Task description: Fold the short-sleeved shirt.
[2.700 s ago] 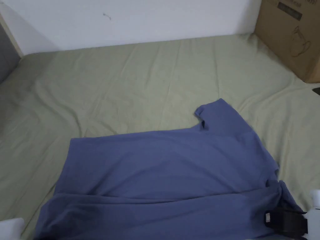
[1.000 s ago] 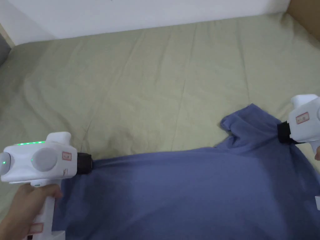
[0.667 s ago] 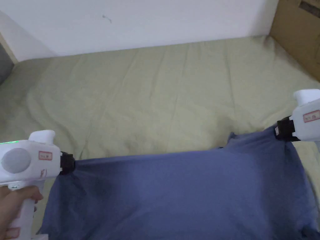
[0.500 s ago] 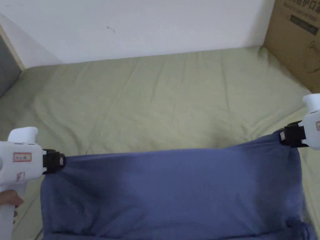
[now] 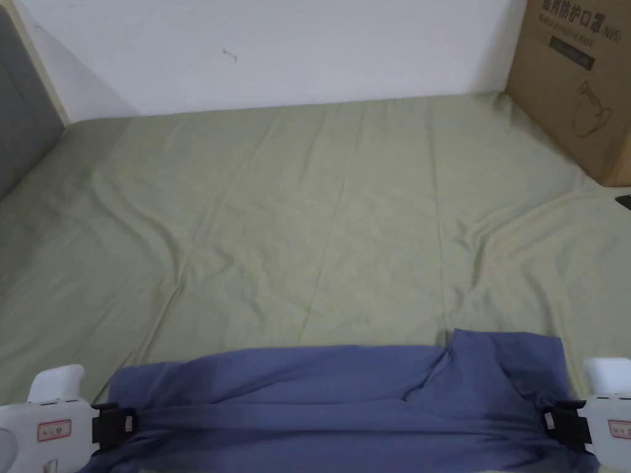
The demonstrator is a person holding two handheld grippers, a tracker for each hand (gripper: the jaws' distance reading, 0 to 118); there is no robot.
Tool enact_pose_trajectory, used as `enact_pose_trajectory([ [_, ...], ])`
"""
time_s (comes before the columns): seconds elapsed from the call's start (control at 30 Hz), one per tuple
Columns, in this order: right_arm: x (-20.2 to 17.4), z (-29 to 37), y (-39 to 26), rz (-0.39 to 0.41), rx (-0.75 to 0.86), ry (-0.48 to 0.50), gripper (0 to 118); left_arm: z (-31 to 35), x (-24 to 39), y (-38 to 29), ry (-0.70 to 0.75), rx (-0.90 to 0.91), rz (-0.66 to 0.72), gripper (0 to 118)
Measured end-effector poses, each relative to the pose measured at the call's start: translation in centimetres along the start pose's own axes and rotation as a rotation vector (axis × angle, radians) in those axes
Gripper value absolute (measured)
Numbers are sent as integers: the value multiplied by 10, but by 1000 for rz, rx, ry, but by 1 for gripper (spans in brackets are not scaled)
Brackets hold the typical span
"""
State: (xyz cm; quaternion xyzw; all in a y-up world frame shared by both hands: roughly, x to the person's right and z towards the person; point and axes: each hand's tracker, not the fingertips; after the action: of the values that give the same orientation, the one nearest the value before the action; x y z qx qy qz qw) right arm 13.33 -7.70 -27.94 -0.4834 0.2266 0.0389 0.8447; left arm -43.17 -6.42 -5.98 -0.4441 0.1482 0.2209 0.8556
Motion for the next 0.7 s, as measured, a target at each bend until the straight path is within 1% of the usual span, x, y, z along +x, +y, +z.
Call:
enact_pose_trajectory([
  [0.03, 0, 3, -1, -32, 43, 16, 42, -1, 2, -4, 15, 10, 10, 34],
  [0.07, -1, 6, 0, -44, 57, 31, 75, -1, 2, -4, 24, 19, 12, 57],
  [0.1, -2, 7, 3, -59, 57, 58, 106, 1, 3, -4, 31, 23, 17, 84],
  [0.13, -6, 9, 5, -54, 54, 49, 117, 4, 6, -5, 31, 31, 21, 112],
  [0.17, -12, 13, 7, -48, 68, 20, 114, 7, 8, -4, 30, 30, 26, 118],
  [0.2, -17, 23, 9, -32, 132, 7, 114, 13, 9, -5, 22, 41, 39, 118],
  [0.23, -22, 32, 11, 0, 191, 32, 113, 22, 10, -5, -12, 82, 58, 118],
  [0.3, -41, 49, 16, 60, 258, -9, 108, 32, 0, -7, -47, 109, 81, 118],
  [0.33, -51, 57, 17, 96, 301, -13, 105, 39, 0, -6, -45, 108, 88, 118],
  [0.37, -60, 64, 18, 112, 342, -9, 98, 46, 0, -7, -46, 103, 93, 117],
  [0.4, -79, 76, 16, 130, 391, -3, 85, 53, -1, -10, -72, 128, 97, 111],
  [0.43, -92, 81, 15, 134, 435, -6, 52, 64, -8, -9, -110, 154, 95, 87],
  [0.47, -103, 83, 14, 143, 464, -8, 31, 67, -10, -11, -118, 155, 107, 57],
  [0.5, -117, 84, 11, 171, 506, 0, 16, 68, -14, -15, -118, 157, 119, 25],
  [0.53, -127, 80, 9, 178, 533, 4, 10, 68, -18, -17, -128, 155, 124, 0],
  [0.57, -139, 79, 8, 185, 535, 11, 2, 70, -22, -20, -152, 153, 151, 0],
  [0.6, -152, 78, 6, 179, 547, 20, 0, 68, -30, -21, -212, 112, 171, 0],
  [0.63, -162, 78, 5, 167, 560, 29, 0, 66, -37, -24, -245, 102, 211, 0],
  [0.67, -170, 74, 2, 172, 557, 41, 0, 65, -42, -25, -257, 117, 243, 0],
  [0.7, -180, 71, 3, 185, 552, 63, 0, 58, -42, -34, -276, 113, 247, 0],
])
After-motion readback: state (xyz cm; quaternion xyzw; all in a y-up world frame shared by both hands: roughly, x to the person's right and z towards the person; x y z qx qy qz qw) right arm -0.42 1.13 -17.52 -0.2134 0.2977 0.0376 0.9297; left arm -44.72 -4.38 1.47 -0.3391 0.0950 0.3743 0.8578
